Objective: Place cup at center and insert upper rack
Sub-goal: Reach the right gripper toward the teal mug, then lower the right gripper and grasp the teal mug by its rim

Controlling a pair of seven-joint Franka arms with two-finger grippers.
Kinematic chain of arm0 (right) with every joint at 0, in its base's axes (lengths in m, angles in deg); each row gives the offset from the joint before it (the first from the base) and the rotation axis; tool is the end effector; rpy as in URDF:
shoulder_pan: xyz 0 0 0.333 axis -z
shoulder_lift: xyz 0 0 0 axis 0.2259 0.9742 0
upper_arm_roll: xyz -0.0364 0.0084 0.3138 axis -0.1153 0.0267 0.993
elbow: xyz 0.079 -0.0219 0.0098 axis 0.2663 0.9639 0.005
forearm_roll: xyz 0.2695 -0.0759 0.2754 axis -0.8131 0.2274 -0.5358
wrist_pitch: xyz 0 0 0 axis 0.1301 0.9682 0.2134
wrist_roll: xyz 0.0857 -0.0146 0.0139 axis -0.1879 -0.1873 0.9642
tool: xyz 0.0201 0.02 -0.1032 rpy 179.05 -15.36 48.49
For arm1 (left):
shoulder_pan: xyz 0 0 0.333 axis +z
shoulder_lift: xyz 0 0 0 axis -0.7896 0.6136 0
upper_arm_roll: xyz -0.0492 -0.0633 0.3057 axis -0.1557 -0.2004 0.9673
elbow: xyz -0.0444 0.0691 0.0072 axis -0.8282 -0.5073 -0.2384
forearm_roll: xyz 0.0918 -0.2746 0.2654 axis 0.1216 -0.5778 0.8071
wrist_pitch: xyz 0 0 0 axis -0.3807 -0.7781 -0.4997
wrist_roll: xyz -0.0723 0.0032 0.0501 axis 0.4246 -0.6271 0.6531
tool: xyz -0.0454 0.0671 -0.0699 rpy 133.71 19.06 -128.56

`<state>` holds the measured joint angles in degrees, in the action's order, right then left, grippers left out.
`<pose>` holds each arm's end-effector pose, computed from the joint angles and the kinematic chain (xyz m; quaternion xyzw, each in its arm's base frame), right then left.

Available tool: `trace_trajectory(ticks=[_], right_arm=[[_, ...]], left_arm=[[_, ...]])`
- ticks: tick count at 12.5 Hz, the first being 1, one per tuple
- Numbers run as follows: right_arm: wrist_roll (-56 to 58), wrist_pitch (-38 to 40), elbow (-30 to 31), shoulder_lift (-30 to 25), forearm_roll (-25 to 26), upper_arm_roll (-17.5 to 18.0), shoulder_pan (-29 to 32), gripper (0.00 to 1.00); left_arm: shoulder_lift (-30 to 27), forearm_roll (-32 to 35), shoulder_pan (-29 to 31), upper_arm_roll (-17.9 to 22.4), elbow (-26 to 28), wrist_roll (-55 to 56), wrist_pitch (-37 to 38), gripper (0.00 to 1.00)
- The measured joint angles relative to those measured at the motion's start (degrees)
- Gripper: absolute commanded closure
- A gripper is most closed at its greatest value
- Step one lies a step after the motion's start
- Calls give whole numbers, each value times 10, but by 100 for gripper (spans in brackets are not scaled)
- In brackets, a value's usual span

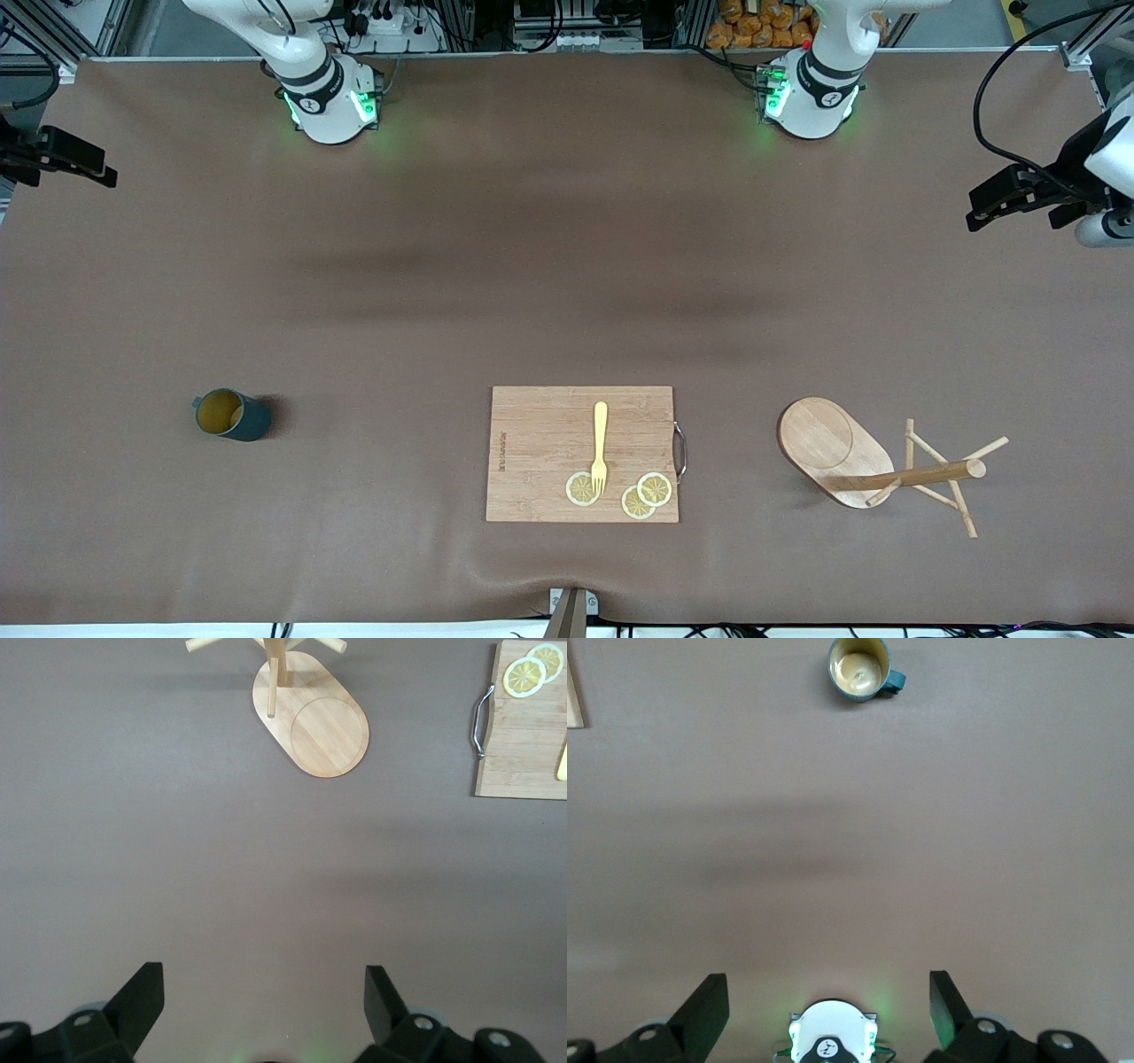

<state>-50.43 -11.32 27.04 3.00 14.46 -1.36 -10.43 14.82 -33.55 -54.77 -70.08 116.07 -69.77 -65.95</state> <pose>0.5059 -0.0583 0.6310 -0.9960 -0.0018 0.0891 0.0110 0.5473 -0.0253 0.6381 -0.9997 -0.0155 0.0155 0.0049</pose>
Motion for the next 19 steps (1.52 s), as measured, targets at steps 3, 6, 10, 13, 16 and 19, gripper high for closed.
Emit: trace_trajectory(ticks=[3, 6, 10, 13, 16, 19], right_arm=[[43, -32, 31, 3, 0, -2, 13, 0], [72, -83, 85, 6, 0, -4, 20, 0], [137, -219, 184, 11, 0, -4, 40, 0], [240, -316, 220, 45, 0, -5, 61, 0], [299, -366, 187, 108, 0, 2, 56, 0], [306, -372, 113, 187, 0, 7, 25, 0]], left_arm=[[0, 0, -1, 0, 0, 0, 0, 0], [1, 0, -7, -6, 0, 3, -4, 0], [1, 0, -12, -15, 0, 10, -6, 0], [2, 0, -11, -14, 0, 10, -6, 0], [2, 0, -11, -14, 1, 9, -6, 0], [2, 0, -11, -15, 1, 9, -6, 0]])
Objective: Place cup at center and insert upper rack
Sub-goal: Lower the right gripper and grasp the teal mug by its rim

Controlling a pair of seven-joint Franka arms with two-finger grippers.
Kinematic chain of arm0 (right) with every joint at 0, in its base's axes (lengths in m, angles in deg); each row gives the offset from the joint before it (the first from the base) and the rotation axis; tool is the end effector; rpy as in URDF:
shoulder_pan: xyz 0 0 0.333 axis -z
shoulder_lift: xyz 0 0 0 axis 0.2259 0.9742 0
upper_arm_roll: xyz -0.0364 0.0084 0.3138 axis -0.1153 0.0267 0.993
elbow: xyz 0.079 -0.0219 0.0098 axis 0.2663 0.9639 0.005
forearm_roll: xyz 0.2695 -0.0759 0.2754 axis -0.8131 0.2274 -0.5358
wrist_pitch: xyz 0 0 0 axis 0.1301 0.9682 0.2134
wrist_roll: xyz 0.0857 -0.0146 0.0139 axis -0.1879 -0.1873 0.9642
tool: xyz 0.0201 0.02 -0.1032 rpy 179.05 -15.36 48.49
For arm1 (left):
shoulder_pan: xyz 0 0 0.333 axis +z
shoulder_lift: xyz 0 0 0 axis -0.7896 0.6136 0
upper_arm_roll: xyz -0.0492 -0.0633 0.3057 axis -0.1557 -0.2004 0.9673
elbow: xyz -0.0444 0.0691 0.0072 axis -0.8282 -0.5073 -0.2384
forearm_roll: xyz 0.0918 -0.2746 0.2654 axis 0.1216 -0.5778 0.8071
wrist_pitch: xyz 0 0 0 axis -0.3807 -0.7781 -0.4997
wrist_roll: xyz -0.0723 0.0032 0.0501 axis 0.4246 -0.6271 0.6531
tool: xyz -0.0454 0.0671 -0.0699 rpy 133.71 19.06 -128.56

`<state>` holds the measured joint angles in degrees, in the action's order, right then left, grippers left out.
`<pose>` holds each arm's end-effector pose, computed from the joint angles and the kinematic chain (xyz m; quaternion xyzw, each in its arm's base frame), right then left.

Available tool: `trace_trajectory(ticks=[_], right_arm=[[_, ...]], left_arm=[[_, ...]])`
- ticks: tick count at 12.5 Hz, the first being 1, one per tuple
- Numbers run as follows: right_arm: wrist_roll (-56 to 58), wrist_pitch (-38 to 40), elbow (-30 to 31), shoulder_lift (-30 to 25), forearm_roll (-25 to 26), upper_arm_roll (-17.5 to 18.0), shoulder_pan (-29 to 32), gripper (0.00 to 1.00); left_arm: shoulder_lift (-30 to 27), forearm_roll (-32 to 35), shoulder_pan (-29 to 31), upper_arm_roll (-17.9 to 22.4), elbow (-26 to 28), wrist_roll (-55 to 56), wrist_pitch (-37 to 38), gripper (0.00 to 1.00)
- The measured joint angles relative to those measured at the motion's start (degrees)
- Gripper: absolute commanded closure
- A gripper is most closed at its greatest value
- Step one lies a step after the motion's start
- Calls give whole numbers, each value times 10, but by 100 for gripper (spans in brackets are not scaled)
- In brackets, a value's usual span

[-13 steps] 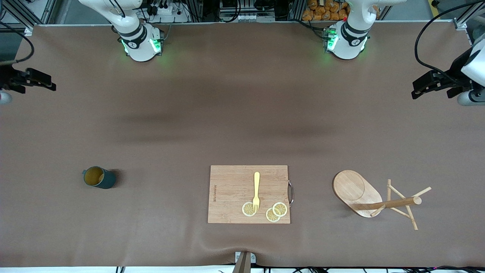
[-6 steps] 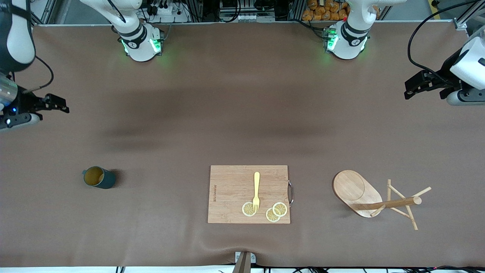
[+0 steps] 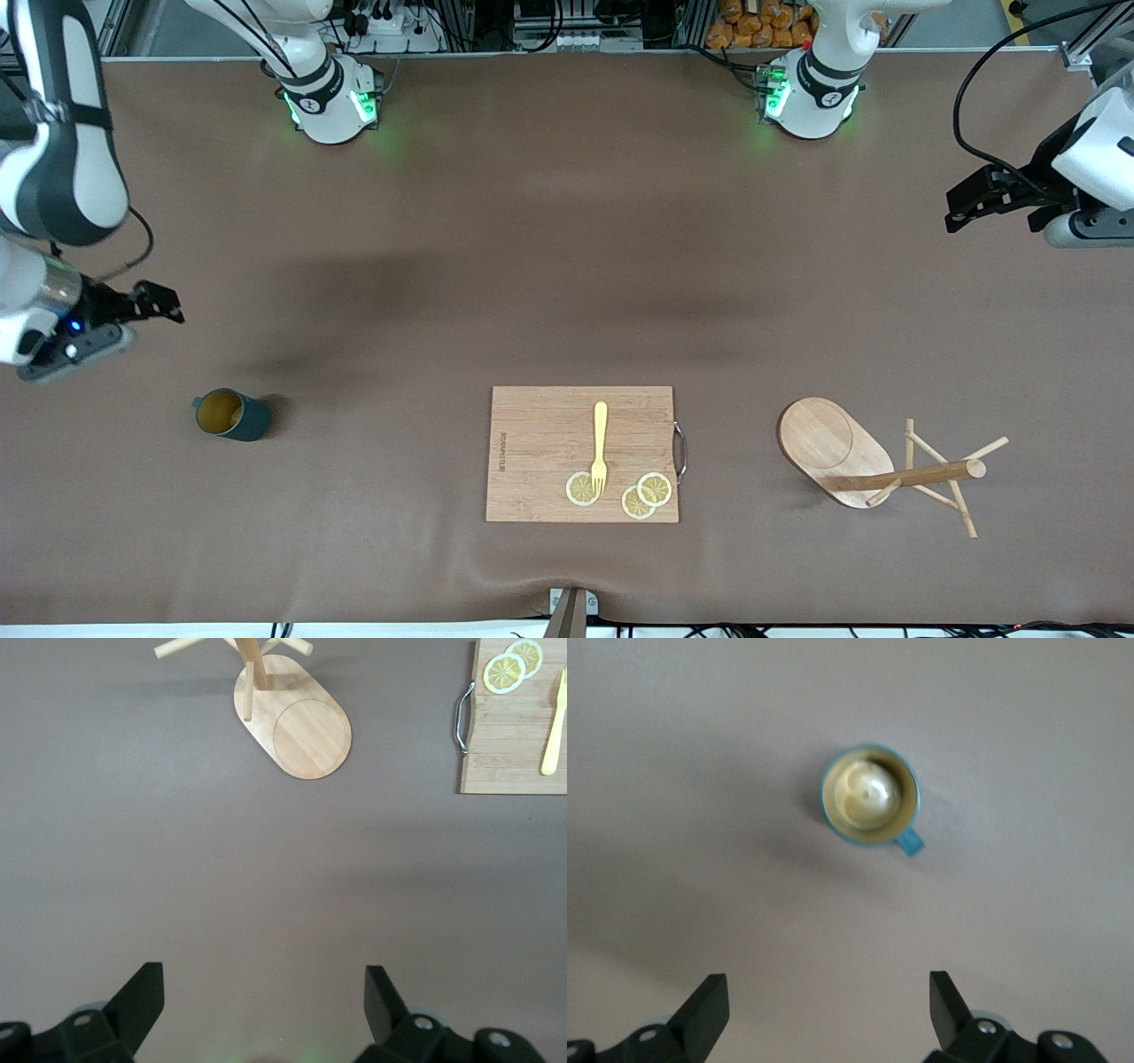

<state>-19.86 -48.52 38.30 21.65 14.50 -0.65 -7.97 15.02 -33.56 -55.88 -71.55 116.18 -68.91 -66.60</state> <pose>0.6157 -0.0863 0.4017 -0.9674 -0.2519 0.0272 0.0023 0.5478 -0.0501 0.6362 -0.9999 -0.0005 0.0124 0.0050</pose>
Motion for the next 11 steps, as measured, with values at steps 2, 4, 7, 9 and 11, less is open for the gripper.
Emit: trace_trajectory(ticks=[2, 4, 7, 9, 11], right_arm=[[1, -7, -37, 60, 0, 1, -17, 0], [1, -39, -58, 114, 0, 1, -33, 0], [2, -80, -68, 162, 0, 1, -42, 0], [1, -95, -71, 176, 0, 1, -46, 0], [1, -98, -72, 185, -1, 1, -50, 0]], left_arm=[[0, 0, 0, 0, 0, 0, 0, 0], [0, 0, 0, 0, 0, 0, 0, 0], [0, 0, 0, 0, 1, 0, 0, 0], [0, 0, 0, 0, 1, 0, 0, 0], [0, 0, 0, 0, 1, 0, 0, 0]])
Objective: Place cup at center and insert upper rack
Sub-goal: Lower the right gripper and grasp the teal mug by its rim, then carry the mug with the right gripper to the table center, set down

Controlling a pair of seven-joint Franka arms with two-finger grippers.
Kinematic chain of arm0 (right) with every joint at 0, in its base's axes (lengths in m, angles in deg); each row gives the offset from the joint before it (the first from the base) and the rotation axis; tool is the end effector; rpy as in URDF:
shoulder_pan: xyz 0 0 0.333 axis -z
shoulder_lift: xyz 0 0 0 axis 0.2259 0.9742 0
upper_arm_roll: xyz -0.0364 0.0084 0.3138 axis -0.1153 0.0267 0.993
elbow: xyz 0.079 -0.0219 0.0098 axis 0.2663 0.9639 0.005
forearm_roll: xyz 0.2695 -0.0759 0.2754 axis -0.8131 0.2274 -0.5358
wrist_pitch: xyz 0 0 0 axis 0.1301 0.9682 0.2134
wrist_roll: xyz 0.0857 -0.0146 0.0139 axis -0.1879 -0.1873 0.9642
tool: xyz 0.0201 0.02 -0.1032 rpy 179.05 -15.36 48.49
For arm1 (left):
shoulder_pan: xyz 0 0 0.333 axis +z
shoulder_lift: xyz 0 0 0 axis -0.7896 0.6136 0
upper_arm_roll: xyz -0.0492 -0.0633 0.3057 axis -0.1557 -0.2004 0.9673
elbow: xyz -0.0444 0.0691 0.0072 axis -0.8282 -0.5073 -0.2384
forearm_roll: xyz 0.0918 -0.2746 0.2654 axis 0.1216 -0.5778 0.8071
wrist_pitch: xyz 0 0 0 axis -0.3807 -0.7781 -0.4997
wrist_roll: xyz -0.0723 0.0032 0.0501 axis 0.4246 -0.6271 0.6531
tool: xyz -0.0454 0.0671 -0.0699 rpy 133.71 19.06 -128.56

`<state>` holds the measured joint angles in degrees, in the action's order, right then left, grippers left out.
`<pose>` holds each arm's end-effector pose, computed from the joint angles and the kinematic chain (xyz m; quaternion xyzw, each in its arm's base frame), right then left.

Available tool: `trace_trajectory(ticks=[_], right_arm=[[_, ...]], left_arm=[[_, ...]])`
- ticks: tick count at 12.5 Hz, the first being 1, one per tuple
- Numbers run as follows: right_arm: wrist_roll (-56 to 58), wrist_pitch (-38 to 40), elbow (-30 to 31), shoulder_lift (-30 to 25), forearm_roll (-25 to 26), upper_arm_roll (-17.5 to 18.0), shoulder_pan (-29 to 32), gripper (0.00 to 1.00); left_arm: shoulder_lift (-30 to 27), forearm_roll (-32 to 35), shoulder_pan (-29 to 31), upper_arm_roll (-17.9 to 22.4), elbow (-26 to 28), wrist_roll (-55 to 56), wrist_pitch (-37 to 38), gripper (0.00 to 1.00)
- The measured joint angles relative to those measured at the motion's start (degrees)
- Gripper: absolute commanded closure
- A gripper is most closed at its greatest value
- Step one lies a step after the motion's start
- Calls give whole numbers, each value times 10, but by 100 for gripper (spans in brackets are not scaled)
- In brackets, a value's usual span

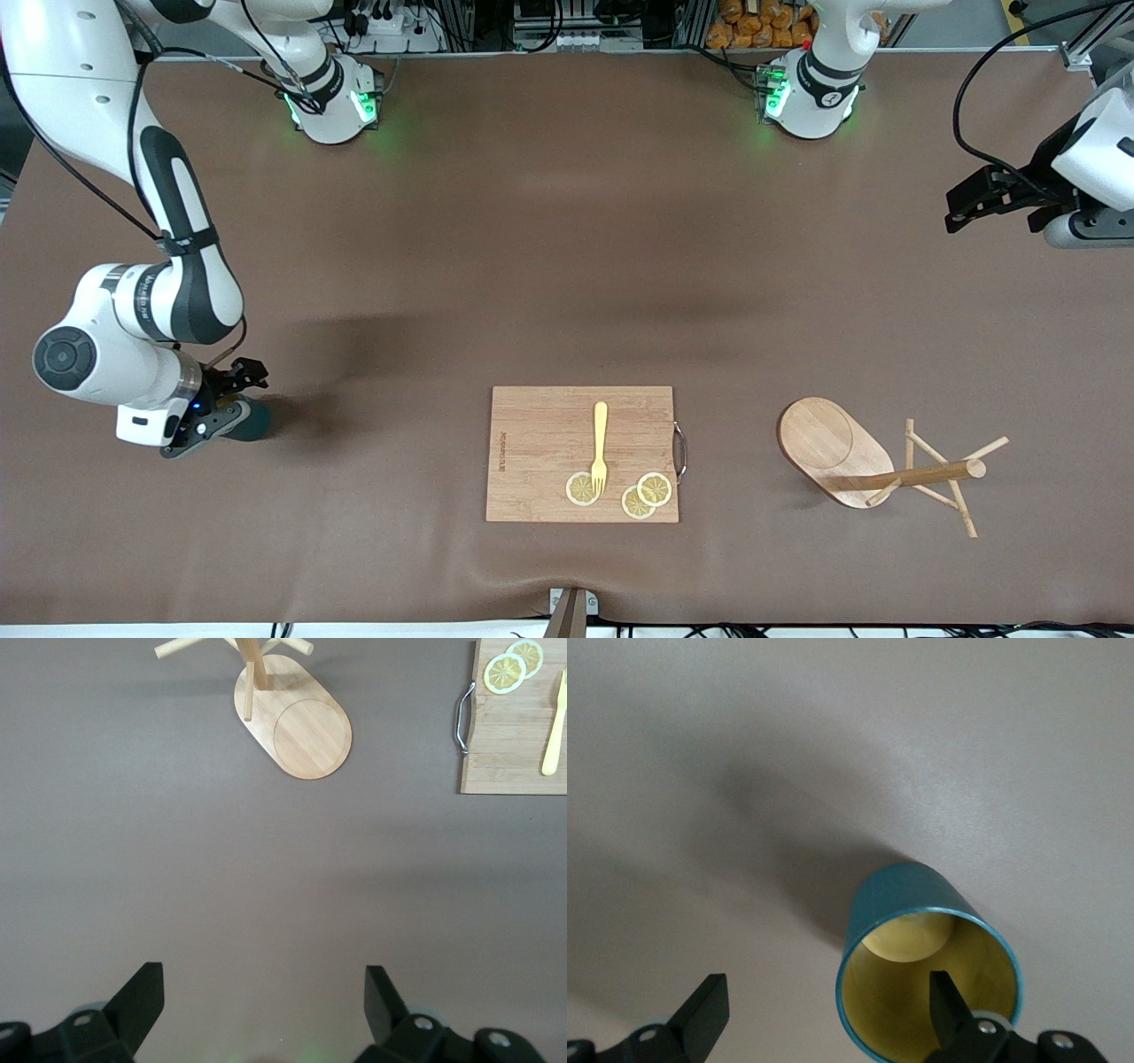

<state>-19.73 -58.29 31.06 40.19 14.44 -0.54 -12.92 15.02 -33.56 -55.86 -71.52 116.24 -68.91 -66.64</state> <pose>0.6723 -0.0327 0.2617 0.9536 0.2981 -0.0420 0.0007 0.5479 -0.0496 0.6358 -0.9999 -0.0009 0.0126 0.0050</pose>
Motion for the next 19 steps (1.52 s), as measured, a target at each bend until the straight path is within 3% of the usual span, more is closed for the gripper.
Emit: trace_trajectory(ticks=[2, 3, 4, 6, 17, 19], right_arm=[[0, -9, 0, 12, 0, 0, 0, 0], [-1, -20, 0, 19, 0, 0, 0, 11], [-4, -28, 0, 24, 0, 0, 0, 34], [-11, -32, -1, 31, 0, 0, 0, 100], [-23, -28, -29, 40, -1, 0, -7, 100], [-23, 5, -44, 25, 0, 0, -27, 100]], left_arm=[[0, 0, 0, 0, 0, 0, 0, 0], [0, 0, 0, 0, 0, 0, 0, 0], [0, 0, 0, 0, 0, 0, 0, 0], [0, 0, 0, 0, 0, 0, 0, 0], [9, 0, -1, -1, 2, 0, -2, 0], [12, 0, -3, -4, 2, -1, -3, 0]])
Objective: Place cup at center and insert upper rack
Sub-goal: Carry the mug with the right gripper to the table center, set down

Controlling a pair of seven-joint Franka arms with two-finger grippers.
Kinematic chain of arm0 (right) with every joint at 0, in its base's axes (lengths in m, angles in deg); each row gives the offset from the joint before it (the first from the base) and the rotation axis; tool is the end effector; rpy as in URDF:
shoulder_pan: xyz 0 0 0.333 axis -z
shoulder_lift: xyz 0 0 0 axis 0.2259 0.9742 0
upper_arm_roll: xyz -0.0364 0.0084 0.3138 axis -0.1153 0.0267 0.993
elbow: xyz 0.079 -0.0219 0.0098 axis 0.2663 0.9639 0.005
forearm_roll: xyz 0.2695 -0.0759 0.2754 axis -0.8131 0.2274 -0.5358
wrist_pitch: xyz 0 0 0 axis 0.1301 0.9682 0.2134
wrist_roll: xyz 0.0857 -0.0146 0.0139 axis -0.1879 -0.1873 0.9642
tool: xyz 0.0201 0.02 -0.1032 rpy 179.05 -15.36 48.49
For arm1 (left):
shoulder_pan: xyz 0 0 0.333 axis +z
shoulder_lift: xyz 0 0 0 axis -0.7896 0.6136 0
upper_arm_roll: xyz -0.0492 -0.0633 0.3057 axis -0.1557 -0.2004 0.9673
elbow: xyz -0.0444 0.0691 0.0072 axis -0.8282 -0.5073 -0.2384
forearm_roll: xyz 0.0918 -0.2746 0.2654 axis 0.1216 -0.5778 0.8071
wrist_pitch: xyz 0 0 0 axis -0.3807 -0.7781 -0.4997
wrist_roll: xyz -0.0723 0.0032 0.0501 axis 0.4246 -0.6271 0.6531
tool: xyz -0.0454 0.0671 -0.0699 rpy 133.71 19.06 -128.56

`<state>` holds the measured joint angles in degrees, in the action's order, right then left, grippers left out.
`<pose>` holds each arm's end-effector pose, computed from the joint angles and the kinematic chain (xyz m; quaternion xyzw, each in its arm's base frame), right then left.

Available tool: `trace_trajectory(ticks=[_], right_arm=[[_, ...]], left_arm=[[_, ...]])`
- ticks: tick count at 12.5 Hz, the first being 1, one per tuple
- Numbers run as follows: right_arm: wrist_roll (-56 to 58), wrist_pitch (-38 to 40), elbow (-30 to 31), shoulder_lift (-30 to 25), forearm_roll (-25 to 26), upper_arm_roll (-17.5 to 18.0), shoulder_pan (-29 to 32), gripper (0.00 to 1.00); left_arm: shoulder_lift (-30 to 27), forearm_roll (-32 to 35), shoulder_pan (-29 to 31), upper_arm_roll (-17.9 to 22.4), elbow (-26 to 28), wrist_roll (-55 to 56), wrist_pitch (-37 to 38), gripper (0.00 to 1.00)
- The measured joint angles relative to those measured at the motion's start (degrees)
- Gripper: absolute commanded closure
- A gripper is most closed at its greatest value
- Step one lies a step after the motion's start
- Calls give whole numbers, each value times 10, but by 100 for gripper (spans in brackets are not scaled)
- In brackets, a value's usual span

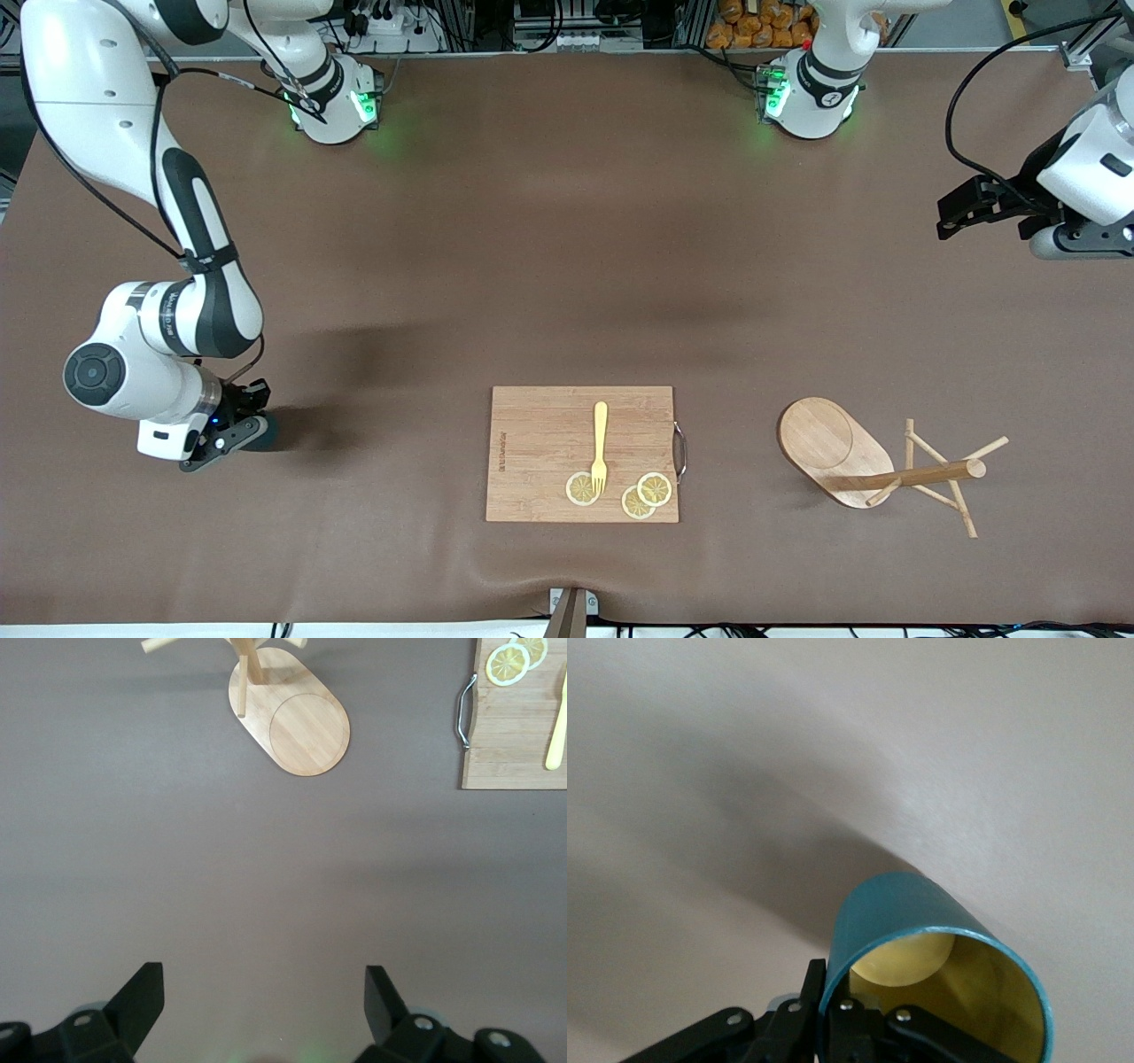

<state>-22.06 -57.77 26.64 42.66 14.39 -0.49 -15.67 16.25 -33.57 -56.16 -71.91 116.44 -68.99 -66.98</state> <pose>0.6909 0.0010 0.2651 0.9527 0.3025 -0.0301 0.0067 0.5542 -0.0567 0.6228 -0.9997 0.0059 0.0220 0.0055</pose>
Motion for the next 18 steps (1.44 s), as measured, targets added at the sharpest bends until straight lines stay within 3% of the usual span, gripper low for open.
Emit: trace_trajectory(ticks=[6, 11, 14, 18], right_arm=[[29, 73, -7, -100, 1, 5, -137, 100], [-6, 64, -13, -107, -23, 7, -313, 100], [-146, 38, -35, -71, -70, 7, -389, 100], [-403, -32, -85, 14, -71, 7, -504, 100]], left_arm=[[3, 0, -2, -2, 0, 0, 0, 0], [3, 0, -2, -1, 1, 0, 0, 0], [3, 0, -1, -1, 2, 0, 0, 0], [3, 0, -1, -1, 2, 0, 0, 0]])
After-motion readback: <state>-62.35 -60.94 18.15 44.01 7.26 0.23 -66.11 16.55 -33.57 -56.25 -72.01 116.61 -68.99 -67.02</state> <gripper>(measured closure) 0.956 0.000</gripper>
